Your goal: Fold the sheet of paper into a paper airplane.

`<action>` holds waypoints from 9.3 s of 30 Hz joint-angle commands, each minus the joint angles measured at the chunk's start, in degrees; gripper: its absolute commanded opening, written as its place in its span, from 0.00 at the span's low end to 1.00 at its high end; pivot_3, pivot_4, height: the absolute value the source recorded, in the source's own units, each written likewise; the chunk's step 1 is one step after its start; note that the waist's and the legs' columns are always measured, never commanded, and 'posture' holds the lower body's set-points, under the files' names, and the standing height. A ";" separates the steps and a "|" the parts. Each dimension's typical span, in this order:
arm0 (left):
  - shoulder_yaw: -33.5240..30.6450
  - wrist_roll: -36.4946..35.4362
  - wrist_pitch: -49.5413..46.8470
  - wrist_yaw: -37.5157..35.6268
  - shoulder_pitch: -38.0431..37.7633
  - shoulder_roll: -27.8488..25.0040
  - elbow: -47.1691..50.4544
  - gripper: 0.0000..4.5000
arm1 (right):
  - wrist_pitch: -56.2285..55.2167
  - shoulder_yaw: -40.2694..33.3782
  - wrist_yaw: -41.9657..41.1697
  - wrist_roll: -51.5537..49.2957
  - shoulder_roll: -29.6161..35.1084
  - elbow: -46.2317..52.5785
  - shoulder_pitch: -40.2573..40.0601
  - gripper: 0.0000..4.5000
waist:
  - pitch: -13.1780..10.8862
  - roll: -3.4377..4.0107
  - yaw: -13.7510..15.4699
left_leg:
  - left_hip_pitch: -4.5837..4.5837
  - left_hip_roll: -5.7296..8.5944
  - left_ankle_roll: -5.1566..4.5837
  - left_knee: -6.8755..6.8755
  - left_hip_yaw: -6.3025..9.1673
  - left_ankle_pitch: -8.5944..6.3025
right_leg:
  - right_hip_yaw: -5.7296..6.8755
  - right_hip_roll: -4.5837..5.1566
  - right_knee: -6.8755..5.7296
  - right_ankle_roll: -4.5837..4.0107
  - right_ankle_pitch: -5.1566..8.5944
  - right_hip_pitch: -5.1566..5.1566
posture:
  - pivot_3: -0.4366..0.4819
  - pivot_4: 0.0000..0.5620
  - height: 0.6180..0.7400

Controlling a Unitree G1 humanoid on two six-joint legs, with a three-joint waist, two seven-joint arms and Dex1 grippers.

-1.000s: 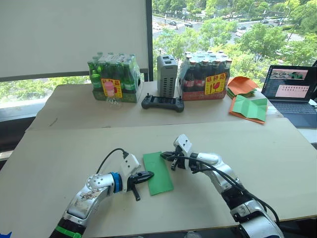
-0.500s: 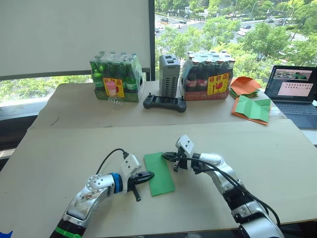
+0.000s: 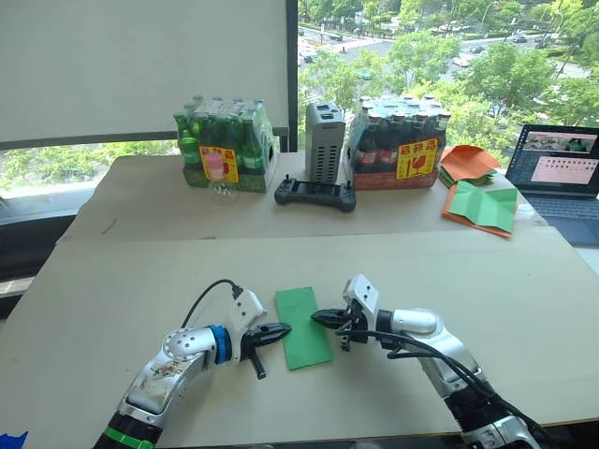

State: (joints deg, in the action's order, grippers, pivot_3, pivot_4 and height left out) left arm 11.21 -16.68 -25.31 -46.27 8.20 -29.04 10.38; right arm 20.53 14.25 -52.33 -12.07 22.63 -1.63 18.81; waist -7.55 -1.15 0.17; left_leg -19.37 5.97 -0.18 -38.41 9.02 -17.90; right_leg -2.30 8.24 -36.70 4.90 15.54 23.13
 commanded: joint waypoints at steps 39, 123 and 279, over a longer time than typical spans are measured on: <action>-4.73 -2.87 -2.48 0.21 -0.55 -1.29 3.65 0.00 | 16.96 -10.70 1.75 -21.38 5.55 32.27 -14.81 0.00 | -0.22 -0.05 0.41 | -0.22 -0.01 0.01 0.05 0.00 0.01 | 0.00 0.01 0.05 0.02 0.01 0.18 | 0.48 0.27 0.96; -0.03 -0.31 -0.35 -1.16 1.61 1.36 3.49 0.00 | 19.16 -15.12 20.81 -12.06 1.89 17.04 -2.65 0.44 | -0.16 -0.11 -0.85 | -1.10 0.10 0.00 -0.71 -0.18 0.03 | -0.01 0.10 -0.42 0.10 -0.18 1.04 | 0.48 0.27 0.96; 10.28 15.96 15.55 -14.00 26.05 8.65 -32.40 0.00 | 17.70 2.27 17.83 12.89 4.04 23.47 -13.03 0.01 | 0.17 -0.21 -0.77 | -1.22 0.22 -0.09 -1.45 -0.19 -0.02 | 0.05 0.10 -0.91 0.21 -0.25 1.02 | 0.48 0.27 0.96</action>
State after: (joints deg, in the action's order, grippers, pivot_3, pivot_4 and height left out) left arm 20.45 -2.28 -8.82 -60.01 35.50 -19.85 -21.02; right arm 35.17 16.03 -34.10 0.92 25.63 23.15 7.91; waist -7.38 -1.36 -0.60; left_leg -20.59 6.19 -0.27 -39.86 8.83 -17.92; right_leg -2.25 8.34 -37.61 5.11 15.30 24.15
